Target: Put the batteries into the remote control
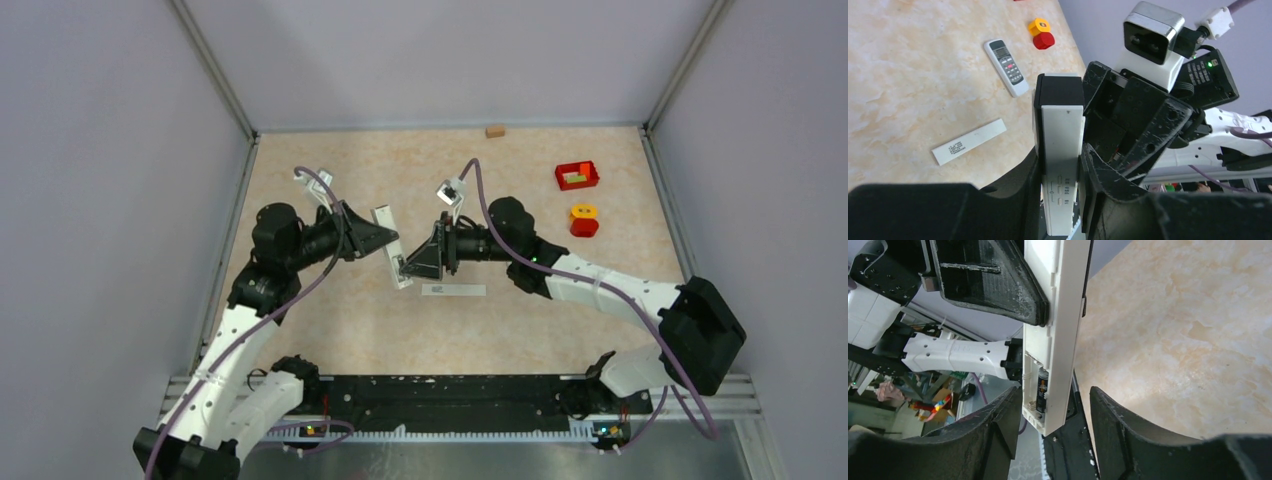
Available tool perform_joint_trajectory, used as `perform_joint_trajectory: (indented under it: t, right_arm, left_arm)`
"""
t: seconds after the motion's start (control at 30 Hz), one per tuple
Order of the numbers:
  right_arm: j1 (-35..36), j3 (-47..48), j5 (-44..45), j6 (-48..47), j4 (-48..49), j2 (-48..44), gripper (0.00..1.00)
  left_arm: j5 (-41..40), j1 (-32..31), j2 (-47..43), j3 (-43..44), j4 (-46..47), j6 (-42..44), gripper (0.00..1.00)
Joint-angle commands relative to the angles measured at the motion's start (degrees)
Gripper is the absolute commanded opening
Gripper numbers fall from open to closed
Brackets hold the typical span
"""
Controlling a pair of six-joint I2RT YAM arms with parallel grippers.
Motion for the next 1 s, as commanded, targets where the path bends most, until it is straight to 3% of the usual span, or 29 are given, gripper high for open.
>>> perform_joint_trajectory:
  t: [0.0,0.1,0.2,0.27,0.37,0.47,0.6,0.67,0.8,0.97]
  right_arm:
    - [-0.2,1.6,-1.7,-1.0,3.1,0.2,0.48]
    - [-0.2,2.1,-1.0,-0.6,2.2,1.2,0.36]
    - [-0.2,2.0,-0.9,0.0,2.8,1.4,0.34]
    - [-0.2,2.1,-0.6,0.3,3.2,1.1,0.39]
    - [-0.2,1.9,0.9,1.1,3.5,0.3,0.54]
    - [-0.2,1.2,4.5,2.2,4.4,0.1,0.64]
    - [-0.3,1.9,10.3,3.1,4.6,3.8,0.63]
    - [-0.2,4.0,14.7,4.8,3.1,7.4,0.6]
    - [-0.2,12.8,26.1,6.8,-5.6,17.4,0.49]
    - [2.5,29.6,46.8,2.1,-21.4,31.9,0.54]
  left_arm:
    - [5.7,0.3,0.2,2.2,6.3,-0.3,0.0]
    - [6.2,0.3,0.1,2.3,7.0,-0.4,0.0]
    - [5.8,0.3,-0.1,2.6,6.5,-0.1,0.0]
    - [4.7,0.3,-0.2,3.0,5.4,0.6,0.0]
    - [1.0,0.3,-0.7,3.7,2.4,2.0,0.0]
    - [-8.6,0.3,-1.8,5.0,-4.3,5.3,0.0]
    - [-35.1,0.3,-4.7,6.2,-16.4,7.9,0.0]
    - [-44.5,0.3,-6.7,5.4,-20.6,7.8,0.0]
    - [-52.2,0.4,-11.4,3.1,-23.4,7.6,0.0]
    - [-54.5,0.4,-15.9,2.3,-24.4,7.3,0.0]
